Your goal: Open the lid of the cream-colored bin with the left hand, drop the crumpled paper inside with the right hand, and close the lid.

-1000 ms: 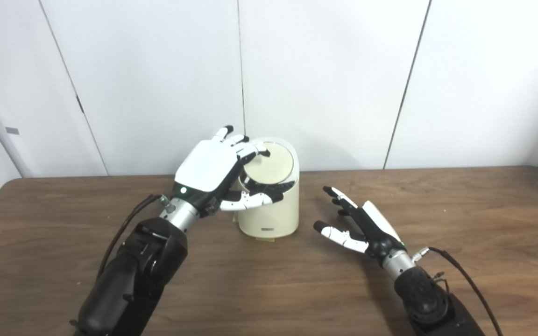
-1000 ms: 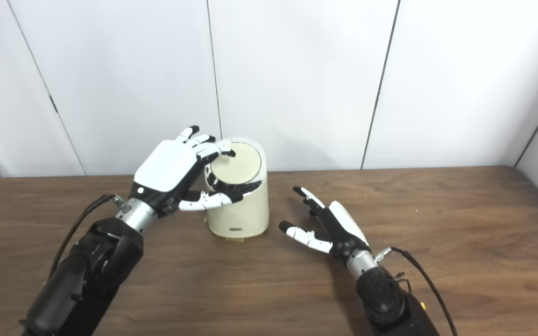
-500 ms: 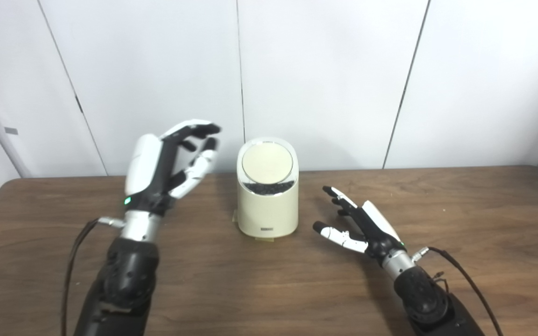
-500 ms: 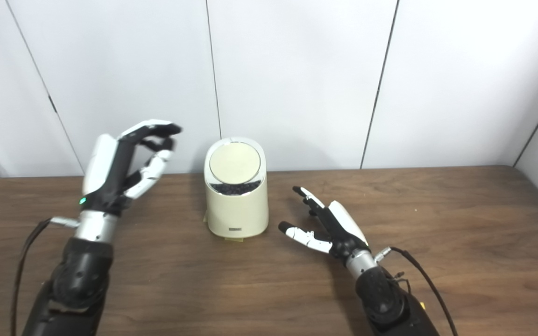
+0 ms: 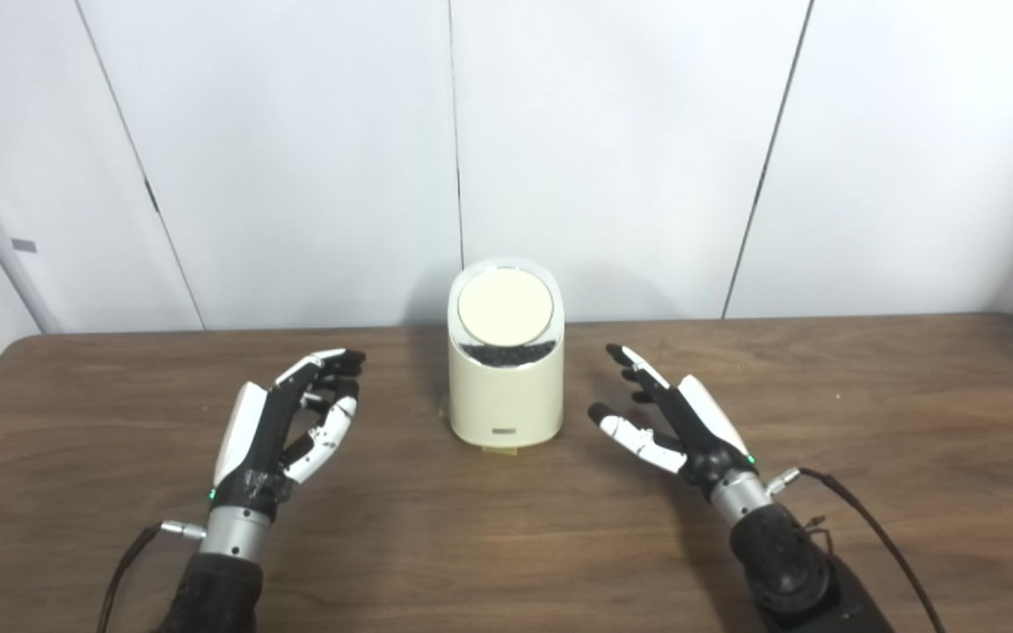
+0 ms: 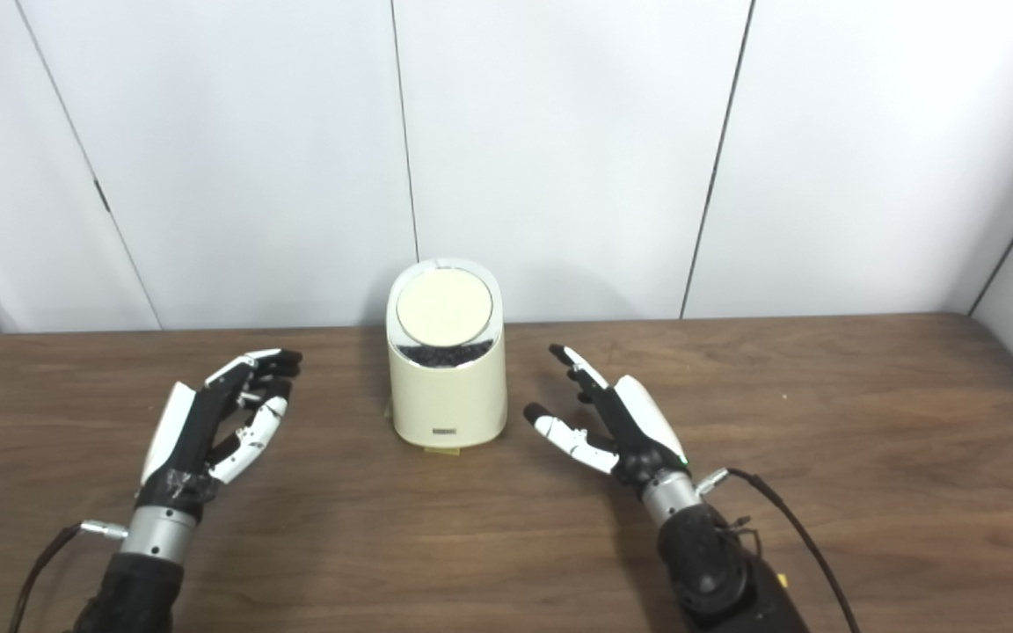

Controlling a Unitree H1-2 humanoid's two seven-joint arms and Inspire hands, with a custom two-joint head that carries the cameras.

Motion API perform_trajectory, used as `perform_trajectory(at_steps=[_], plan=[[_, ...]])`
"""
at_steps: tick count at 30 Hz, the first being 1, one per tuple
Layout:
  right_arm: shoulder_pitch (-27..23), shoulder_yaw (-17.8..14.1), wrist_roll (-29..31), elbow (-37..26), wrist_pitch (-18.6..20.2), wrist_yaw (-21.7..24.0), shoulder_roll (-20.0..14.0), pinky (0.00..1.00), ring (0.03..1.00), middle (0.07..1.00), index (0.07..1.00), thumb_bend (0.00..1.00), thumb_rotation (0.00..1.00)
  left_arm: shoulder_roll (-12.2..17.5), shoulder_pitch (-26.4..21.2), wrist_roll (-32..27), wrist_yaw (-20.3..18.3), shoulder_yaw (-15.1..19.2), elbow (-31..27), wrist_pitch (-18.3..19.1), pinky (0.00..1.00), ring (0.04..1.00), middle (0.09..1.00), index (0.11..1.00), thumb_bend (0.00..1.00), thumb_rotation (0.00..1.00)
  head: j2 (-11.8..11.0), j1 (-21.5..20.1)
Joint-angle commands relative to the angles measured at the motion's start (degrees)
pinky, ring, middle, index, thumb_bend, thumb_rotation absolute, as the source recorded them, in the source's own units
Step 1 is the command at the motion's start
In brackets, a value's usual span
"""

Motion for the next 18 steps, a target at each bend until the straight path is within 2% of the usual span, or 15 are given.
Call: perform_trajectory(at_steps=[1,4,7,11,18], plan=[[-1.2,-1.2,-0.1,-2.1,-0.2,-1.8,0.0,0.79,0.887,0.918,0.913,0.22,0.69,0.1,-2.5,-0.8,2.4,0.9,0.5,-4.0,0.55,0.672,0.709,0.746,0.21,0.53,0.1,0.0],[-1.1,-1.4,0.2,-1.9,-0.3,-1.9,0.0,0.8,0.888,0.917,0.91,0.21,0.67,0.1,-2.4,-0.1,2.6,0.1,2.7,-4.8,0.55,0.672,0.716,0.744,0.23,0.55,0.1,0.0],[-1.3,-1.7,0.7,-1.0,-1.5,-2.0,-0.3,0.79,0.879,0.909,0.9,0.22,0.67,0.1,-2.4,1.6,2.2,-0.9,3.7,-3.3,0.6,0.7,0.732,0.745,0.25,0.49,0.3,0.5],[-2.0,-2.2,1.9,1.0,-3.4,-1.8,-0.8,0.8,0.879,0.906,0.895,0.22,0.66,0.7,-3.2,2.0,1.2,-2.2,6.2,-3.3,0.68,0.766,0.779,0.781,0.25,0.49,0.1,0.9],[-2.4,-2.4,2.9,2.5,-4.9,-1.7,-1.2,0.81,0.887,0.909,0.897,0.24,0.64,1.5,-3.6,3.9,0.4,-4.1,7.1,0.5,0.72,0.805,0.808,0.798,0.27,0.52,0.0,1.3]])
